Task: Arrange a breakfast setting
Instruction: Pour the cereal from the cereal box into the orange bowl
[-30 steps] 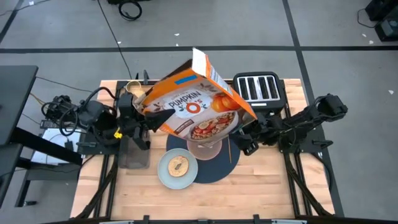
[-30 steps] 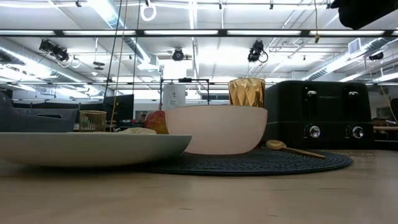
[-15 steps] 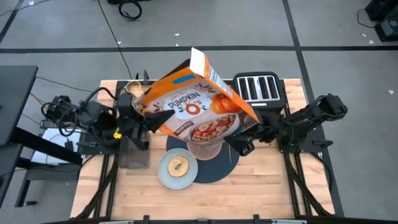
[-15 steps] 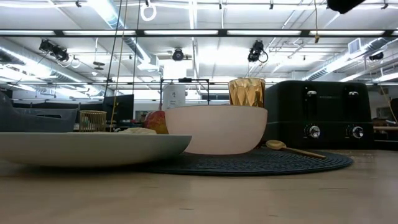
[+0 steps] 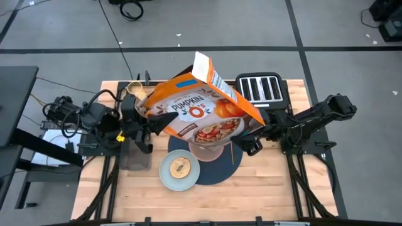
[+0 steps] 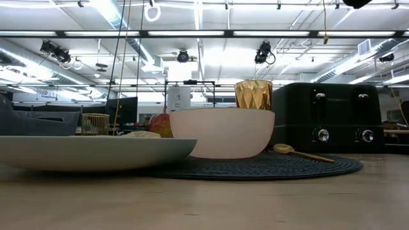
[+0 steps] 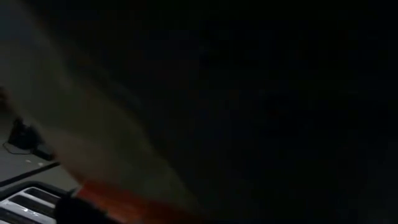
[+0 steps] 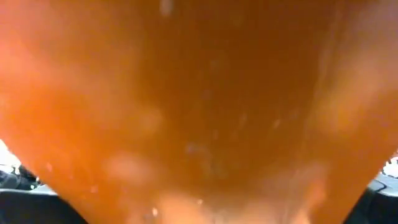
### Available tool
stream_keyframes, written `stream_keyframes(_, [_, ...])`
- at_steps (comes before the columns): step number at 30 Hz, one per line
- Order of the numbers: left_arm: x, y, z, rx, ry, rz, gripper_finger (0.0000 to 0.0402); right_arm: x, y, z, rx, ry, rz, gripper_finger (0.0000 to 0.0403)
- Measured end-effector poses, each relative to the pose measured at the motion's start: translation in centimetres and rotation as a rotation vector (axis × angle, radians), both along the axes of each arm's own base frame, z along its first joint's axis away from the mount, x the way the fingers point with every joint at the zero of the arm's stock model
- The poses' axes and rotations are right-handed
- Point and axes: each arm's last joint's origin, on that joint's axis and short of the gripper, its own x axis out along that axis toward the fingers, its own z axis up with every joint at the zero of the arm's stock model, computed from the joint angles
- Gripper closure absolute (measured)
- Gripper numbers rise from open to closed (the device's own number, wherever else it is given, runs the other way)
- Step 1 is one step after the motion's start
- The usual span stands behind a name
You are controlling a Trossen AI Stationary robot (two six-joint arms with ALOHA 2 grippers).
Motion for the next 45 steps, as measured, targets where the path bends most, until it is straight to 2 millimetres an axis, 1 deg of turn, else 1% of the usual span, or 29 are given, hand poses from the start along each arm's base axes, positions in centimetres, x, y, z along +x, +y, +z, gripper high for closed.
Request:
stream_keyframes(5, [0.0,-0.1,0.0,0.005,0.004,-0.007,0.0395,-0.1,0.0,0.1,0.005,-0.005,0.016,0.0009])
stream_keyframes(9, [-0.5,-0.4,0.1,0.018,0.007,-0.018,0.0395,-0.4,0.0,0.4,0.001,-0.022,0.013,0.0008])
stream_keyframes(22, [-0.5,-0.7,-0.1,0.026,0.024,-0.019,0.0395,-2.2,-0.4,2.4,-0.046,-0.15,-0.053,0.0009])
stream_keyframes(32, [-0.5,-0.5,-0.1,0.025,0.025,-0.007,0.0395,-1.6,-0.2,1.7,-0.044,-0.053,-0.006,0.0025])
stream_keyframes(37, [-0.5,-0.5,-0.1,0.026,0.026,-0.006,0.0395,-1.8,-0.3,1.8,-0.045,-0.064,-0.01,0.0027])
stream_keyframes(42, [-0.5,-0.5,-0.2,0.028,0.036,-0.006,0.0395,-2.0,-0.3,1.8,-0.055,0.038,0.005,0.0029])
stream_keyframes(45, [-0.4,-0.5,-0.2,0.029,0.038,-0.005,0.0395,-2.3,-0.4,1.9,-0.051,0.068,-0.003,0.0029])
